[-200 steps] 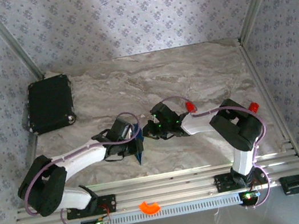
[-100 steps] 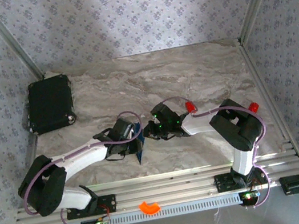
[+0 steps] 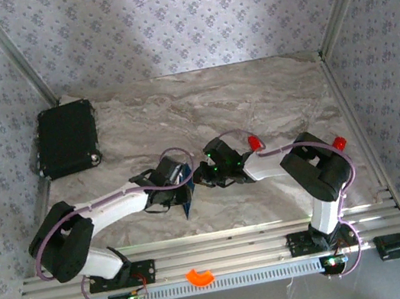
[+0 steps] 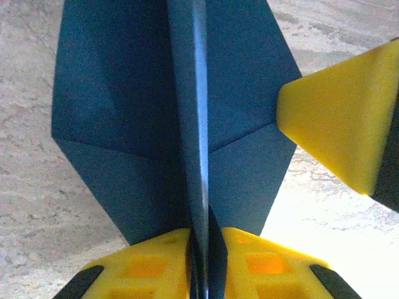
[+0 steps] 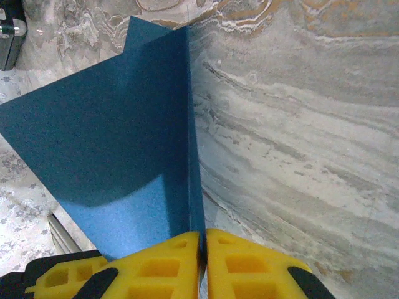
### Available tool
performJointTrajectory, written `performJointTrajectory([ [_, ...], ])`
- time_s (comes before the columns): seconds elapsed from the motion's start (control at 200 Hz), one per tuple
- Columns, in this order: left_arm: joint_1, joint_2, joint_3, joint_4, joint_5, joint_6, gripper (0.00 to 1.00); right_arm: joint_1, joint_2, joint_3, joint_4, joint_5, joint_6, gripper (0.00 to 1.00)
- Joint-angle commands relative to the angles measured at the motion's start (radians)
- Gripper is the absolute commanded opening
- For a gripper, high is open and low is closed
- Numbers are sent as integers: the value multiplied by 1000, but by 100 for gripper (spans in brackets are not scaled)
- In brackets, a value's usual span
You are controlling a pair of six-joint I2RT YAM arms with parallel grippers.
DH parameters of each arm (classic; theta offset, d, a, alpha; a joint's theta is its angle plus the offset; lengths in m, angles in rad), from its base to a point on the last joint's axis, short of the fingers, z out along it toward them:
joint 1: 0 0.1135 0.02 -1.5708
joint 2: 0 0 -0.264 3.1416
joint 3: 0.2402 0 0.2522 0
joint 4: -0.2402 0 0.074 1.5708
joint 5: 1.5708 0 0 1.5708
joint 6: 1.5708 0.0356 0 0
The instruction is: Fold a paper plane with a square sheet of paper (pick it up from the middle)
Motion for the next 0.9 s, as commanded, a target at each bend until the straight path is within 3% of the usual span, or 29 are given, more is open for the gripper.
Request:
performJointTrajectory([
  [0.0,-10,18,25,-20,-21,14,18,-7,-5,-11,7,-8,15,12],
  [0.665,-42,65,46,-37,-61,24,16,-10,-6,-16,20,-14,20,14],
  [0.895,-44,66,81,-71,-98,23,12,-30,-54,-33,-16,-1,-6,22],
])
